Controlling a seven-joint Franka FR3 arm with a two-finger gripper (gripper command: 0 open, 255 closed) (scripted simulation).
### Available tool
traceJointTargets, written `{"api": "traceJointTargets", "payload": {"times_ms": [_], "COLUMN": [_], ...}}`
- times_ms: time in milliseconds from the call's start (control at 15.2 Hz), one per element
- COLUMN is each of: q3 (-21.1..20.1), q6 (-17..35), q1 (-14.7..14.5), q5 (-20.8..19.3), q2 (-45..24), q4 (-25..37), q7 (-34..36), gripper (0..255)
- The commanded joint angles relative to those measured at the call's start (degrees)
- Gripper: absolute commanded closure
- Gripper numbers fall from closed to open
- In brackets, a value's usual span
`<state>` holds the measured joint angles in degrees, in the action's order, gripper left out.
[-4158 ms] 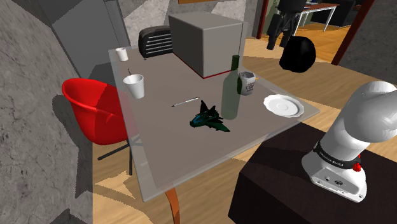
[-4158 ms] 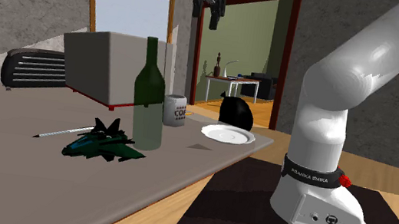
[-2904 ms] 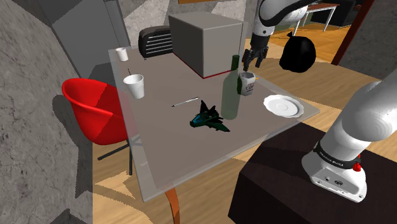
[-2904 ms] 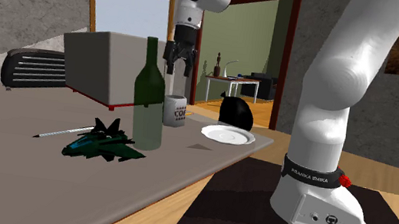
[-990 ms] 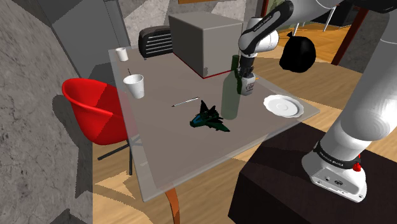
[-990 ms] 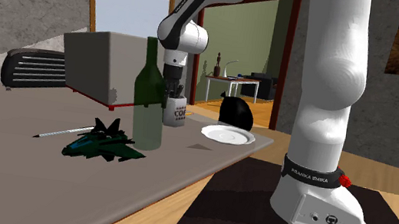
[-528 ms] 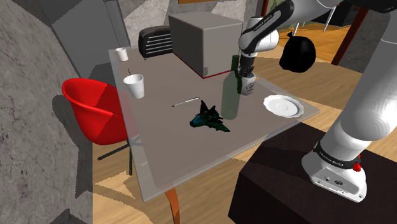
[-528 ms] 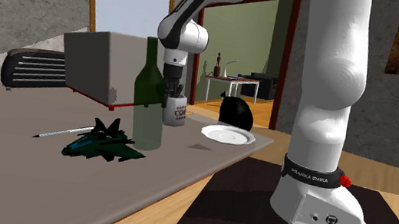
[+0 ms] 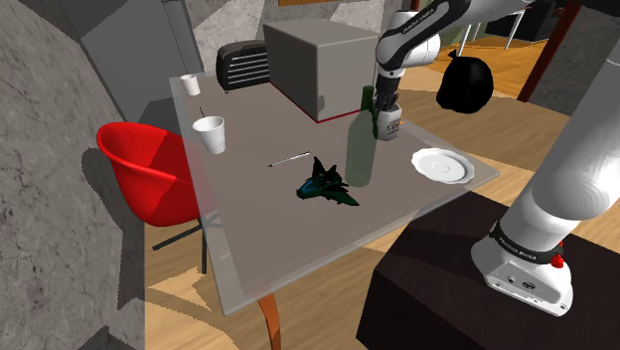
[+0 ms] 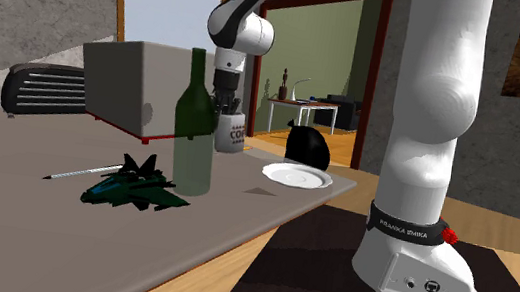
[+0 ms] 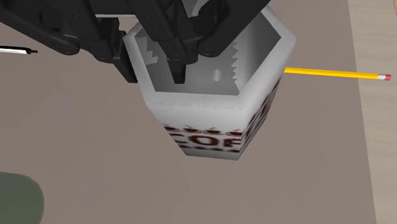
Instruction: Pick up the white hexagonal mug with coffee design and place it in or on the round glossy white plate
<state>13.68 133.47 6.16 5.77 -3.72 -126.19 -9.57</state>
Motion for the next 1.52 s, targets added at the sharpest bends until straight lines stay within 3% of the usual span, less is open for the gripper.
{"api": "traceJointTargets", "payload": {"times_ms": [0, 462, 990, 1452], "q3": [0.0, 0.1, 1.2, 2.0], "q6": [-1.7, -6.4, -7.0, -12.1], "q1": [0.0, -0.1, 2.6, 7.3], "q5": [-0.5, -1.5, -7.0, -11.8], "q2": [0.9, 3.4, 21.5, 38.6], "q4": [0.8, 3.1, -13.9, -25.8], "q7": [0.4, 1.3, 1.2, -0.1], "gripper": [255, 255, 255, 255]}}
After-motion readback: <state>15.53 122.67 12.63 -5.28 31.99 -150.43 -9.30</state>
